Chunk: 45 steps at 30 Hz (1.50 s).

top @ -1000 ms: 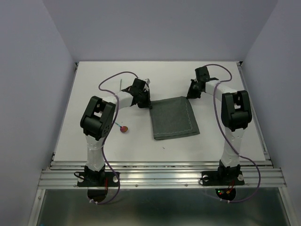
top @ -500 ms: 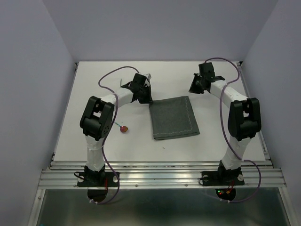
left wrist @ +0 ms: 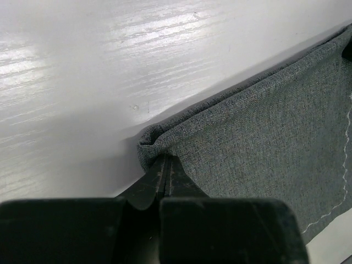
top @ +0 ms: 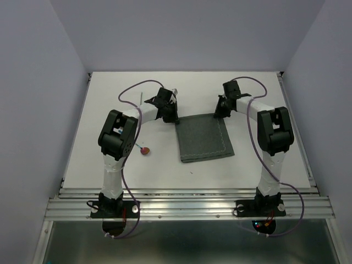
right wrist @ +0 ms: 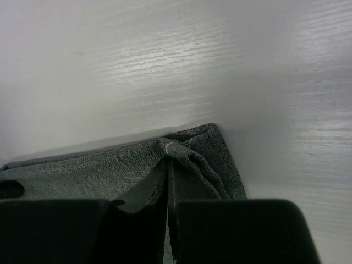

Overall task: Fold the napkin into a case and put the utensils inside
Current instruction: Pick up the lower triangle-folded napkin from the center of the board.

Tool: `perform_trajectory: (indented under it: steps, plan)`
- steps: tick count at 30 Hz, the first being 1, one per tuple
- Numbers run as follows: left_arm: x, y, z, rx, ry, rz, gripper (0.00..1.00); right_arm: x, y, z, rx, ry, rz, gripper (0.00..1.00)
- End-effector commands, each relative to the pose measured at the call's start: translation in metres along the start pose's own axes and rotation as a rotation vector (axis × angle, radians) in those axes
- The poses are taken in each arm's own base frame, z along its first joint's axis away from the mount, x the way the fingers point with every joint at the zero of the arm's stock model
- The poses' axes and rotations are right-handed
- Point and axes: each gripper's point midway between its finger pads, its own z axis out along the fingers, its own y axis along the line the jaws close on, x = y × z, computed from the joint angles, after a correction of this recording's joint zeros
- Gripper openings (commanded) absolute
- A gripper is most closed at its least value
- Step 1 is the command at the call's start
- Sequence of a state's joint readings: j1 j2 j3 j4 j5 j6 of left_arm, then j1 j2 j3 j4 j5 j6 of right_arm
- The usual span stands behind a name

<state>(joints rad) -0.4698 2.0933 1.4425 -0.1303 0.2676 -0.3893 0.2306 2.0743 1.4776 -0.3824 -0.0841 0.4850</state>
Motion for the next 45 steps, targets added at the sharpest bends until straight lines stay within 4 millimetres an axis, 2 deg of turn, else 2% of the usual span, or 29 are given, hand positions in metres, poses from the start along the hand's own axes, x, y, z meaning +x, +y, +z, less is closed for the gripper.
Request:
perform_trajectory:
  steps: [1,6,7,8,11,12,13,14,15,16,19,21,22,23,25,26,28,31,33,34,35,36,38,39,42,45]
  plan:
    - [0.015,0.016,0.006,-0.063,0.057,0.026,0.0,0.001,-0.015,0.007,0.072,-0.019,-0.008,0.07]
    - [0.005,0.023,0.004,-0.109,0.041,0.05,0.0,0.018,-0.018,0.001,0.053,-0.001,0.016,0.06]
    - [0.005,0.027,0.003,-0.127,0.047,0.051,0.0,0.025,-0.012,0.0,0.041,0.009,0.018,0.06]
    - [0.001,0.03,0.002,-0.141,0.037,0.055,0.0,0.032,-0.015,-0.004,0.04,0.013,0.025,0.06]
    - [-0.007,0.036,-0.004,-0.164,0.023,0.059,0.0,0.046,0.003,-0.017,0.008,0.01,0.028,0.06]
    - [-0.009,0.038,-0.007,-0.175,0.021,0.066,0.0,0.059,0.002,-0.018,0.011,0.028,0.052,0.06]
    - [-0.01,0.039,-0.008,-0.183,0.018,0.069,0.0,0.065,0.006,-0.02,-0.004,0.032,0.061,0.06]
    - [-0.014,0.041,-0.012,-0.192,0.005,0.07,0.0,0.067,0.018,-0.027,-0.04,0.021,0.058,0.06]
    - [-0.014,0.042,-0.014,-0.197,0.007,0.073,0.0,0.079,0.018,-0.027,-0.039,0.038,0.082,0.06]
    - [-0.019,0.041,-0.019,-0.202,-0.008,0.076,0.0,0.085,0.026,-0.03,-0.056,0.04,0.076,0.06]
    - [-0.024,0.038,-0.03,-0.207,-0.026,0.08,0.0,0.083,0.032,-0.042,-0.073,0.018,0.095,0.06]
    - [-0.031,0.029,-0.043,-0.19,-0.056,0.081,0.0,0.072,0.03,-0.049,-0.047,-0.027,0.088,0.07]
    - [-0.038,0.022,-0.054,-0.177,-0.083,0.083,0.0,0.056,0.036,-0.059,-0.056,-0.07,0.065,0.07]
    - [-0.039,0.02,-0.059,-0.178,-0.094,0.083,0.0,0.052,0.035,-0.064,-0.042,-0.078,0.051,0.08]
    - [-0.044,0.006,-0.072,-0.16,-0.124,0.088,0.0,0.025,0.035,-0.079,-0.012,-0.152,0.022,0.09]
    - [-0.043,0.001,-0.075,-0.155,-0.128,0.092,0.0,0.02,0.038,-0.084,-0.018,-0.165,0.013,0.1]
    - [-0.041,-0.014,-0.082,-0.139,-0.135,0.108,0.0,0.002,0.031,-0.096,-0.022,-0.202,0.028,0.12]
    - [-0.037,-0.036,-0.084,-0.099,-0.132,0.128,0.0,-0.005,0.018,-0.103,-0.027,-0.207,0.052,0.15]
    - [-0.028,-0.064,-0.081,-0.04,-0.114,0.16,0.0,0.002,0.009,-0.101,-0.026,-0.182,0.06,0.2]
    - [-0.023,-0.07,-0.075,-0.025,-0.099,0.167,0.0,0.006,0.007,-0.1,-0.044,-0.158,0.07,0.26]
    - [-0.019,-0.08,-0.072,-0.005,-0.087,0.177,0.0,0.013,0.006,-0.098,-0.051,-0.14,0.069,0.26]
    - [-0.015,-0.098,-0.069,0.033,-0.078,0.198,0.0,0.023,0.006,-0.096,-0.069,-0.106,0.068,0.34]
    - [-0.003,-0.111,-0.055,0.064,-0.037,0.213,0.0,0.033,0.007,-0.093,-0.088,-0.074,0.063,0.45]
    - [-0.001,-0.124,-0.053,0.088,-0.034,0.228,0.0,0.04,0.011,-0.093,-0.122,-0.047,0.058,0.45]
    - [0.01,-0.14,-0.037,0.145,-0.004,0.238,0.0,0.055,0.012,-0.088,-0.157,-0.01,0.065,0.49]
    - [0.018,-0.149,-0.026,0.203,0.024,0.227,0.0,0.066,0.012,-0.083,-0.179,0.02,0.076,0.49]
